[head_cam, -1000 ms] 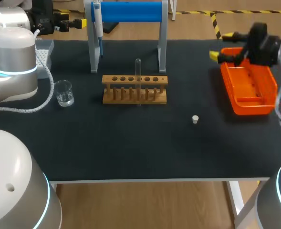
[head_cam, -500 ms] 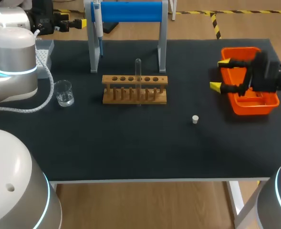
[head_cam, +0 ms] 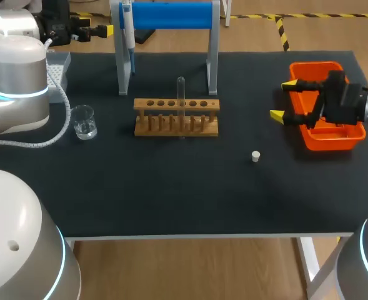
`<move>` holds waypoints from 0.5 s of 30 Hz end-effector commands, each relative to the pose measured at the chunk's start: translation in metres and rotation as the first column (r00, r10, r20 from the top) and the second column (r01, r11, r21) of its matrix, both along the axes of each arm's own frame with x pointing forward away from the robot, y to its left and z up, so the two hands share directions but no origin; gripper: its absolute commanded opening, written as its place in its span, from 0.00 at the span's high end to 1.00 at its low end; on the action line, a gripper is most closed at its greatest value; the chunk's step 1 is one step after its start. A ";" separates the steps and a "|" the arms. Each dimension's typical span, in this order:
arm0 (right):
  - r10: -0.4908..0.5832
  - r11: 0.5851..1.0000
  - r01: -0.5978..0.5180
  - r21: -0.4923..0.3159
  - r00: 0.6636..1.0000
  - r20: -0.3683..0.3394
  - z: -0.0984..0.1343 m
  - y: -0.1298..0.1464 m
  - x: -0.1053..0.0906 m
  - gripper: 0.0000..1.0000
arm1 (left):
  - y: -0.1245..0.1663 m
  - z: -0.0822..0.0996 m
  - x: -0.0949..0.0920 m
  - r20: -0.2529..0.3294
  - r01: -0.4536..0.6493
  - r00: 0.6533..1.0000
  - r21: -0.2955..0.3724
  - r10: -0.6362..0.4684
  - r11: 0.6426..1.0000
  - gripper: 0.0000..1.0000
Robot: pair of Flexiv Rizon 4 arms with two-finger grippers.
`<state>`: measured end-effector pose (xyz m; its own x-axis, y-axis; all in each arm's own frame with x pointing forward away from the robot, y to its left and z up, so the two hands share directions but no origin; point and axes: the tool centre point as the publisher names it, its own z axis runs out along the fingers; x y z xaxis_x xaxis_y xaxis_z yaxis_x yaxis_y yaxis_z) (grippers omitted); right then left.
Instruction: Invert the test tube, pick up the pipette, mount the tip to pipette, aspirate from beaker and dispense into the tube, eject the tip, return the pipette, and cap with the stopper.
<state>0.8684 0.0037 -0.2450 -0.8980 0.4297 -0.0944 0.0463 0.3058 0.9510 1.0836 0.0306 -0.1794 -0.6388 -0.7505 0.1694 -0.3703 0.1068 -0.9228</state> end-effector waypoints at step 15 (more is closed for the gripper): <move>0.000 1.000 0.000 0.000 1.000 0.001 0.000 0.000 -0.001 0.00 | -0.054 -0.037 -0.192 0.114 0.150 0.980 0.117 -0.163 0.982 0.00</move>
<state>0.8683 0.0036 -0.2447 -0.8985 0.4288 -0.0941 0.0468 0.3067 0.9506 0.9401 -0.0203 -0.2128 -0.7660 -0.6424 0.0226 -0.2515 0.2673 -0.9302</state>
